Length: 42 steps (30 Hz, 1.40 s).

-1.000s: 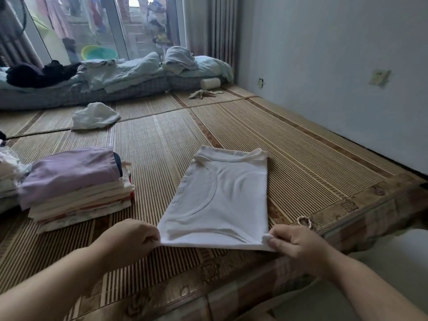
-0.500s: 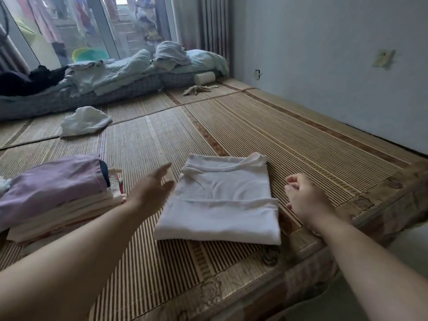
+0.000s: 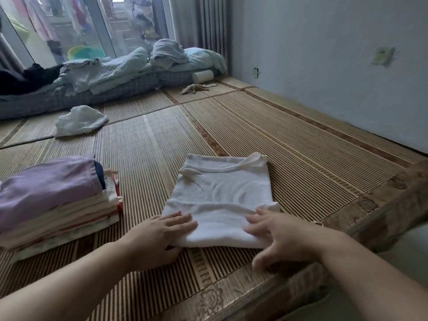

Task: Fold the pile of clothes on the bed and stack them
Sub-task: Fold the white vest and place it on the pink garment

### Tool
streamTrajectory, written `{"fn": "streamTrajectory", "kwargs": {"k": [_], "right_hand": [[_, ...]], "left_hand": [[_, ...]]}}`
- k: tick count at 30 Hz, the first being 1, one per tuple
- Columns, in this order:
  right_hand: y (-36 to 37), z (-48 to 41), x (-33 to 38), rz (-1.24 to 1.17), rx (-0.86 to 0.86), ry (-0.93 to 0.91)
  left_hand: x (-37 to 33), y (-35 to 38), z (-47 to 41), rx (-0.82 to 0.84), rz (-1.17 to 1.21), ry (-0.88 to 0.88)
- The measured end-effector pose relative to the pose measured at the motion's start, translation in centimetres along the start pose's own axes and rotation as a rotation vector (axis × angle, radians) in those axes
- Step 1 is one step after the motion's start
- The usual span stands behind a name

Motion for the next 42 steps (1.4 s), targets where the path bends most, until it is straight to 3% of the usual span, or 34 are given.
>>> {"fn": "streamTrajectory", "kwargs": {"k": [3,6,8,11,13,15,18,20,24,26,28,30,33,39,42], "right_hand": [[1.1,0.2,-0.8,-0.013,0.026,0.006],[0.1,0.0,-1.6,-0.205,-0.276,0.076],[-0.9,-0.3,-2.2,-0.156,-0.440,0.251],[-1.8,-0.8,-2.7,-0.084,-0.373,0.487],[-2.5,-1.1,-2.4,-0.155,-0.367,0.446],[-3.1,-1.3,-2.2,-0.201,-0.413,0.392],[-4.0,-1.7,-2.3,-0.399,-0.573,0.364],[-4.2,-2.0,-2.9,-0.433,-0.630,0.396],[-3.3,-2.2,-3.5,-0.172,-0.534,0.446],[-3.4,-1.5,-3.2,-0.048,-0.589,0.378],[-3.5,-0.4,-2.6,0.001,-0.635,0.157],[-2.6,0.6,-1.8,-0.052,-0.451,-0.029],[0.1,0.9,-2.1,-0.023,-0.145,-0.006],[-0.9,1.1,-1.9,-0.031,-0.335,0.078],[-2.8,2.4,-1.8,-0.217,-0.371,0.096]], "left_hand": [[1.3,-0.5,0.1,0.052,0.022,-0.065],[1.6,-1.8,-0.3,-0.016,0.200,-0.069],[1.5,-3.1,-1.6,-0.127,0.293,-0.115],[1.7,-4.0,-4.2,-0.053,0.158,-0.287],[1.8,-4.2,-5.3,0.032,-0.002,-0.329],[2.0,-4.5,-5.8,0.043,0.028,-0.300],[2.6,-5.2,-6.0,-0.109,0.126,-0.272],[3.3,-5.7,-5.9,-0.262,0.111,-0.356],[4.0,-5.6,-4.7,-0.458,0.170,-0.532],[3.2,-5.6,-3.5,-0.534,0.170,-0.366],[2.0,-4.7,-2.0,-0.420,0.144,-0.048],[0.9,-2.8,-0.5,-0.168,0.056,0.137],[1.1,-0.7,0.3,-0.010,0.007,0.054],[-0.2,-2.3,-0.2,-0.065,-0.139,-0.101],[-0.5,-4.3,0.9,-0.032,-0.002,-0.107]]}}
Point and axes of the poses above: each hand's wrist, its own z-axis away from the middle knuckle, its own y-axis out of the palm, x = y × z, the point moved 4 cm from there along -z, towards the middle knuckle, and after that the axes turned 1 degree about x, right-handed, at the moved point
